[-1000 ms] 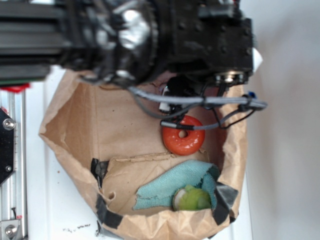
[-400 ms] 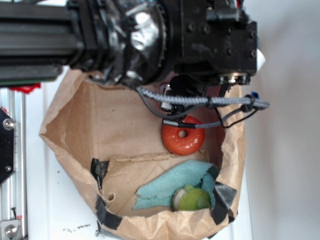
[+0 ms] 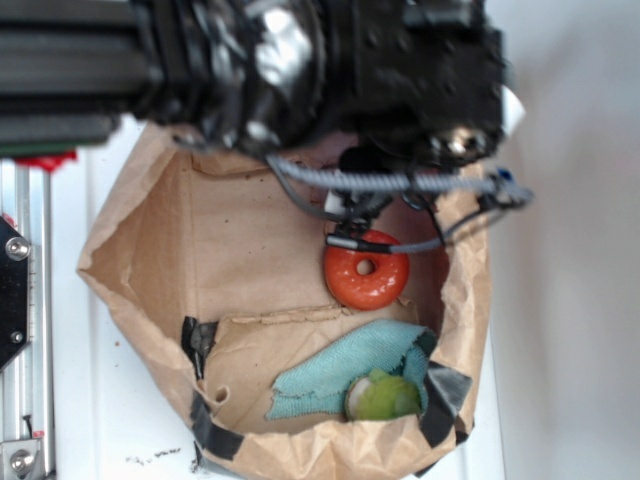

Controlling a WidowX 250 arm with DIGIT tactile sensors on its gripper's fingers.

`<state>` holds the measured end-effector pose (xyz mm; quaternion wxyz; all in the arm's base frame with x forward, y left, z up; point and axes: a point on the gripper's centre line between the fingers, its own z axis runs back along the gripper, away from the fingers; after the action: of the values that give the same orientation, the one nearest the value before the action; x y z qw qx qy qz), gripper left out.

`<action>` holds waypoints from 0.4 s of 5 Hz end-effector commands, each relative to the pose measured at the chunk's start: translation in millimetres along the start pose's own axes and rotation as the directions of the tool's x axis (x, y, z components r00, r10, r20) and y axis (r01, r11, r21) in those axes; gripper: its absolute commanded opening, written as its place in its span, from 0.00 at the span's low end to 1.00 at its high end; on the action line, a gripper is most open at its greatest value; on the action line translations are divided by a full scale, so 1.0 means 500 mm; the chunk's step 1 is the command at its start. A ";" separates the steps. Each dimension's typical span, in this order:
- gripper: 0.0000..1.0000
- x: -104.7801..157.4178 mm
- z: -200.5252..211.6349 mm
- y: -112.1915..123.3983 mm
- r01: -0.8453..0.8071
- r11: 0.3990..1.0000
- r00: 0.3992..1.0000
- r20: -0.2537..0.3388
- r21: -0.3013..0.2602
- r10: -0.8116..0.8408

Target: Grab the blue sponge.

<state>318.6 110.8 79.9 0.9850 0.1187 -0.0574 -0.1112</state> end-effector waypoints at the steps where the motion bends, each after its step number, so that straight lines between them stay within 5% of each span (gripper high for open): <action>1: 1.00 -0.040 0.041 0.065 0.015 1.000 0.986 0.165 -0.024 -0.011; 2: 1.00 -0.046 0.040 0.072 -0.002 1.000 0.986 0.164 0.001 0.002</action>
<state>298.7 132.2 78.0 0.9812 0.0807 -0.1034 -0.1418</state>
